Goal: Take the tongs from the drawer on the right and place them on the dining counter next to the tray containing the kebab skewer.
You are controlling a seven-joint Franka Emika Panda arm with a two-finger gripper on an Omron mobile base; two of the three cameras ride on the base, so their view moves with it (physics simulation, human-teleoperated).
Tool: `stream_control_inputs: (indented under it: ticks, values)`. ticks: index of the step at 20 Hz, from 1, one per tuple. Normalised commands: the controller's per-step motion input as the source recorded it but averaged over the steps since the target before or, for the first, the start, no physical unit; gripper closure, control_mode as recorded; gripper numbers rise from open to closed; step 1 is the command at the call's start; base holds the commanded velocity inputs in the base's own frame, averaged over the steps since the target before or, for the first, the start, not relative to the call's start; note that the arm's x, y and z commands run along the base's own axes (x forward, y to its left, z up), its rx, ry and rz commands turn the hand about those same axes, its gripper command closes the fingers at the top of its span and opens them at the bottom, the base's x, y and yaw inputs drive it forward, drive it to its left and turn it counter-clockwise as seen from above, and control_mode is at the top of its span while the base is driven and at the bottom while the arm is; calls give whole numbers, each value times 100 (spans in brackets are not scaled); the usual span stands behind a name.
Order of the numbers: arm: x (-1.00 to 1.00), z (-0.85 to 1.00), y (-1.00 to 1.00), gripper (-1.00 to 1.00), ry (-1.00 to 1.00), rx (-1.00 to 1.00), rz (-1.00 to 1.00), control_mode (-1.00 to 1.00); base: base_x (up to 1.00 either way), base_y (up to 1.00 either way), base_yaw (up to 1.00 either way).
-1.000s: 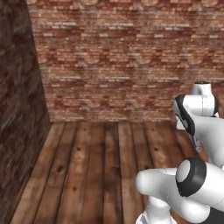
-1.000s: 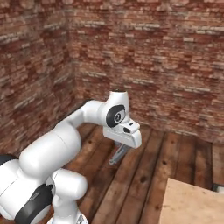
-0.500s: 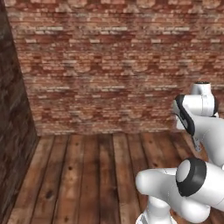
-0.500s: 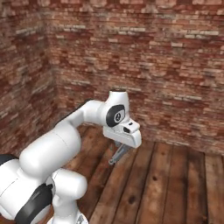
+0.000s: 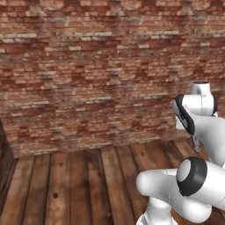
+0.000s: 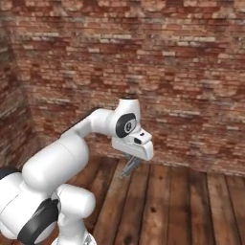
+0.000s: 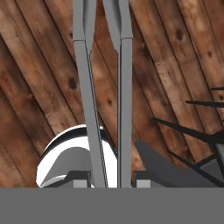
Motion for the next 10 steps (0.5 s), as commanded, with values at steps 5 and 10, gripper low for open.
stream_control_inputs:
  ticks: [5,10]
  values:
    - [0,0,0,100,0,0,0,100,69,10,-34]
    - [0,0,0,100,0,0,0,100,50,13,-54]
